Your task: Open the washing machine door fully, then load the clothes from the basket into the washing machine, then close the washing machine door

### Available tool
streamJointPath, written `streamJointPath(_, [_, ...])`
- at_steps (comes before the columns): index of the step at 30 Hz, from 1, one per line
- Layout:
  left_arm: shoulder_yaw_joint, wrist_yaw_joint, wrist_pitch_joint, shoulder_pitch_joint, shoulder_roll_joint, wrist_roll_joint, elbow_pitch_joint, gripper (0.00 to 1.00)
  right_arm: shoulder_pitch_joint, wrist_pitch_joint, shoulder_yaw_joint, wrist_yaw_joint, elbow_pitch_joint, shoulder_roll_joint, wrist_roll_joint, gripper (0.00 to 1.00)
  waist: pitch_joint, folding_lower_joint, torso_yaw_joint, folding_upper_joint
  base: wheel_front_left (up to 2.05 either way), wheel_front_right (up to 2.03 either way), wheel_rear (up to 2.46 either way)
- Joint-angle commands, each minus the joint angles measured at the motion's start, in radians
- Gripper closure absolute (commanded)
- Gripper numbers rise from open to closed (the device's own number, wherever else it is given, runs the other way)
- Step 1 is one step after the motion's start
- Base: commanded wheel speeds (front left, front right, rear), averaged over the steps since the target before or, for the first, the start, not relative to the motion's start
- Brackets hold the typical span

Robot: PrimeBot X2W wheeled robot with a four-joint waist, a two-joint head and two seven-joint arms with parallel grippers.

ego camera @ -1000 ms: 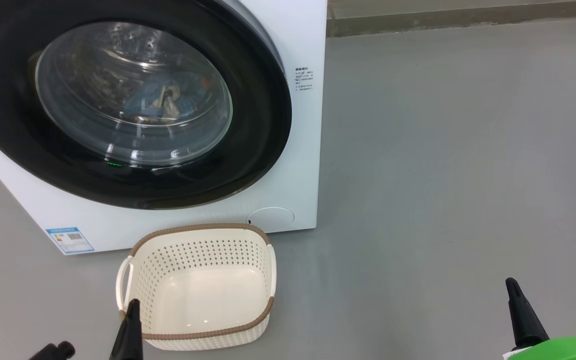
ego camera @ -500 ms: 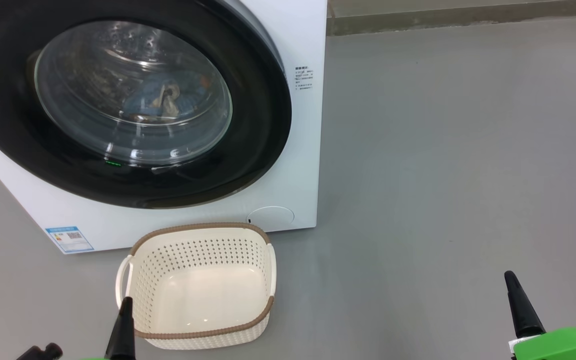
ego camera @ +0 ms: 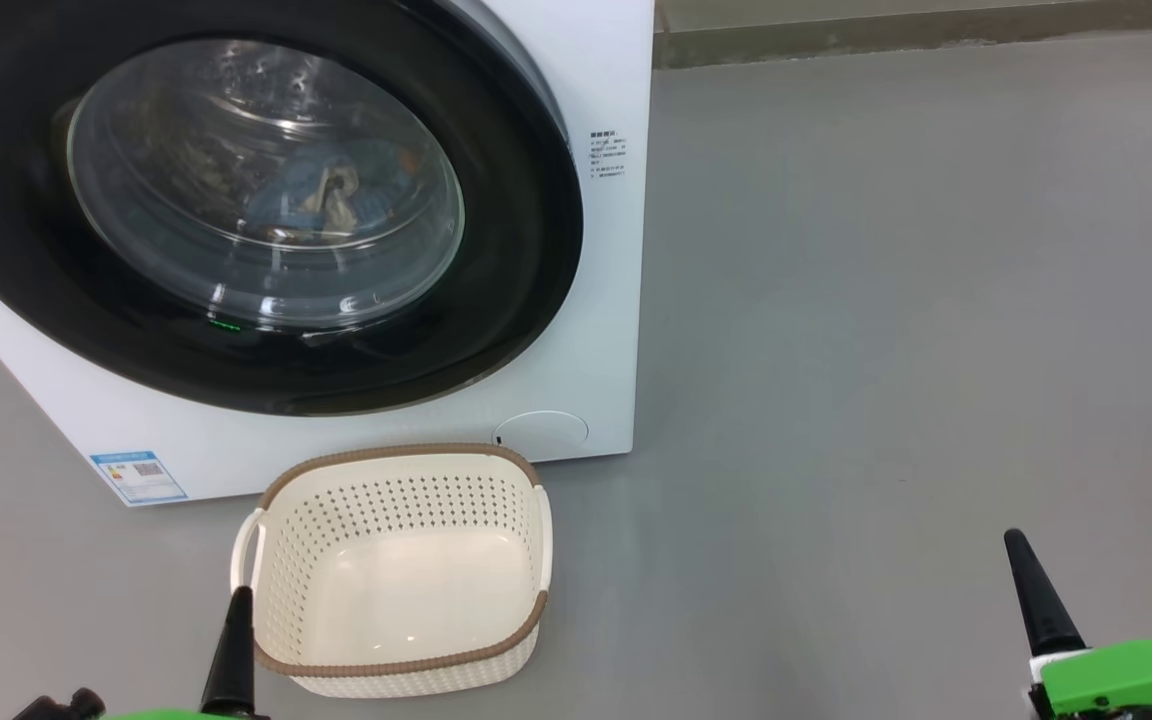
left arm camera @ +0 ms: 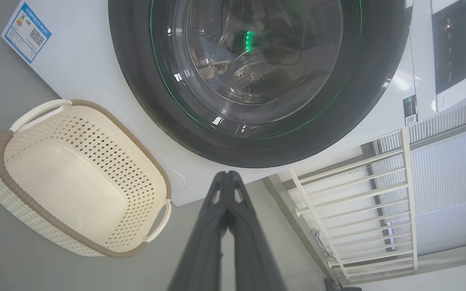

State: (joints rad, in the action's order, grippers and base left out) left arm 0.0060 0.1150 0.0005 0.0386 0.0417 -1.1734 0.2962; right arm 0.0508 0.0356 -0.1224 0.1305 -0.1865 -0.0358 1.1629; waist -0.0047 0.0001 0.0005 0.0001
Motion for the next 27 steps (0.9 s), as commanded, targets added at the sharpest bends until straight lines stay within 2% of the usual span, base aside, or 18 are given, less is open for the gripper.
streamJointPath(1, [0.03, 0.009, 0.005, 0.046, 0.007, -0.031, -0.033, 1.0, -0.055, 0.006, 0.018, 0.0, 0.02, -0.02, 0.031, 1.0, 0.0, 0.0, 0.0, -0.0001, 0.0, 0.0, 0.0])
streamJointPath(27, [0.085, 0.014, 0.081, 0.063, 0.008, -0.316, -0.045, 1.0, -0.127, 0.049, 0.02, 0.0, -0.035, -0.023, 0.331, 1.0, 0.006, 0.0, 0.0, -0.0001, 0.0, 0.0, 0.0])
